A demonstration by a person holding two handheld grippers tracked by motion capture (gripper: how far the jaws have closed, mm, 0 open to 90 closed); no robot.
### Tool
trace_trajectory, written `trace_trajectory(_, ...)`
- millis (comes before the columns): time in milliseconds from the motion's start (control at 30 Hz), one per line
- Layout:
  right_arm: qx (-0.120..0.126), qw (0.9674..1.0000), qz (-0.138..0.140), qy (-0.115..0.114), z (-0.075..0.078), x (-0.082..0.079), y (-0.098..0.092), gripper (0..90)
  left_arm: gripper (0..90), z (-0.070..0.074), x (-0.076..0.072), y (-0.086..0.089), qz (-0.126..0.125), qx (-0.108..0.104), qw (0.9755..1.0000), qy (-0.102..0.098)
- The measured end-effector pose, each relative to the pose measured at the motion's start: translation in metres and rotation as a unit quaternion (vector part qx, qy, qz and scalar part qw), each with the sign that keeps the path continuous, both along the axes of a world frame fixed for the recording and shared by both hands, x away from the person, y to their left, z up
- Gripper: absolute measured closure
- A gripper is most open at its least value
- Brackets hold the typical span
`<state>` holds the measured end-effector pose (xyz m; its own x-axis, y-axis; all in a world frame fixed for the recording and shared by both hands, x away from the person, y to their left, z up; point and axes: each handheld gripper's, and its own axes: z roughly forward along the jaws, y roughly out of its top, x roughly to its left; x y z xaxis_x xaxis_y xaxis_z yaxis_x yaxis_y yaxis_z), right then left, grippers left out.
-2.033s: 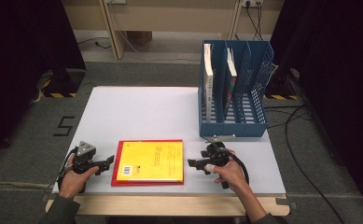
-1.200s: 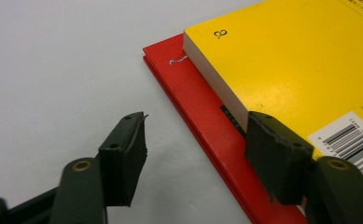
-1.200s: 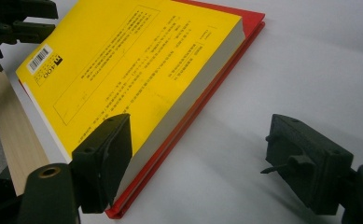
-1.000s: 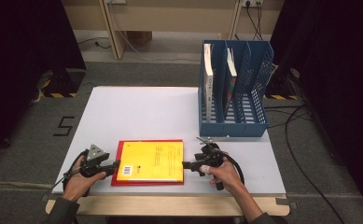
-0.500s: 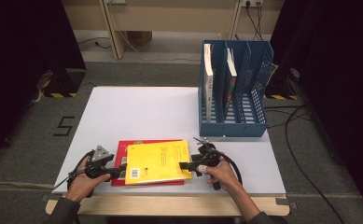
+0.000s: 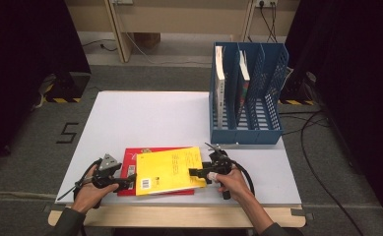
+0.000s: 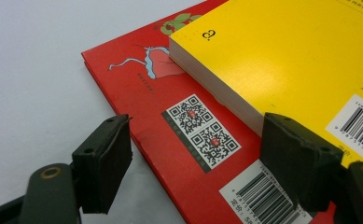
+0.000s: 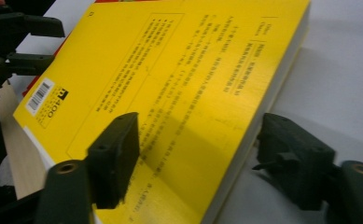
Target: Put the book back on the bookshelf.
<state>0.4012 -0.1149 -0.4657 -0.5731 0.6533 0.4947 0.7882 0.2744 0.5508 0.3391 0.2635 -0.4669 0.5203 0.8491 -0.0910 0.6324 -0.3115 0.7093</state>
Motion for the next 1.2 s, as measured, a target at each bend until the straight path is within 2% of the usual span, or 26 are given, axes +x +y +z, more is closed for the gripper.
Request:
trace_trajectory(100,0.021,0.9994,-0.025,0.011,-0.003,0.0,-0.006,40.4,26.1,0.001,0.0,0.0,-0.004,0.001,1.0,0.0)
trace_trajectory(233,0.042,0.9983,-0.039,0.004,-0.003,0.001,-0.011,51.2,36.2,0.002,-0.003,-0.003,-0.015,0.002,0.9999,-0.003)
trace_trajectory(267,0.054,0.9975,-0.046,0.002,-0.002,0.002,-0.013,53.9,37.8,0.003,-0.004,-0.003,-0.015,0.005,0.9998,-0.007)
trace_trajectory(333,0.075,0.9958,-0.051,-0.001,0.0,0.003,-0.015,55.8,38.0,0.002,-0.004,-0.004,-0.017,0.003,0.9998,-0.007)
trace_trajectory(400,0.084,0.9952,-0.05,-0.003,0.002,0.003,-0.016,56.3,38.1,0.003,-0.005,-0.004,-0.017,0.007,0.9998,-0.011)
trace_trajectory(500,0.122,0.9909,-0.056,0.004,0.004,0.004,-0.02,59.6,42.2,0.003,-0.007,-0.006,-0.02,0.011,0.9996,-0.016)
trace_trajectory(567,0.136,0.9892,-0.055,-0.002,0.008,0.005,-0.021,62.6,42.3,0.004,-0.007,-0.006,-0.021,0.017,0.9995,-0.019)
trace_trajectory(667,0.128,0.9902,-0.051,-0.02,0.012,0.01,-0.019,63.8,42.5,0.004,-0.007,-0.009,-0.021,0.022,0.9992,-0.024)
trace_trajectory(767,0.142,0.9883,-0.054,-0.014,0.017,0.017,-0.019,65.1,44.7,0.004,-0.007,-0.01,-0.024,0.027,0.9989,-0.029)
trace_trajectory(933,0.152,0.9874,-0.041,-0.016,0.033,0.02,-0.016,66.2,43.3,0.004,-0.007,-0.01,-0.024,0.033,0.9986,-0.033)
trace_trajectory(1033,0.137,0.9896,-0.032,-0.029,0.044,0.021,-0.013,66.4,44.0,0.004,-0.008,-0.011,-0.023,0.036,0.9983,-0.039)
trace_trajectory(1133,0.132,0.9906,-0.023,-0.027,0.052,0.024,-0.011,66.5,43.9,0.004,-0.008,-0.013,-0.021,0.034,0.9984,-0.039)
trace_trajectory(1200,0.126,0.9913,-0.015,-0.036,0.056,0.027,-0.009,66.4,43.9,0.003,-0.009,-0.014,-0.021,0.037,0.9982,-0.041)
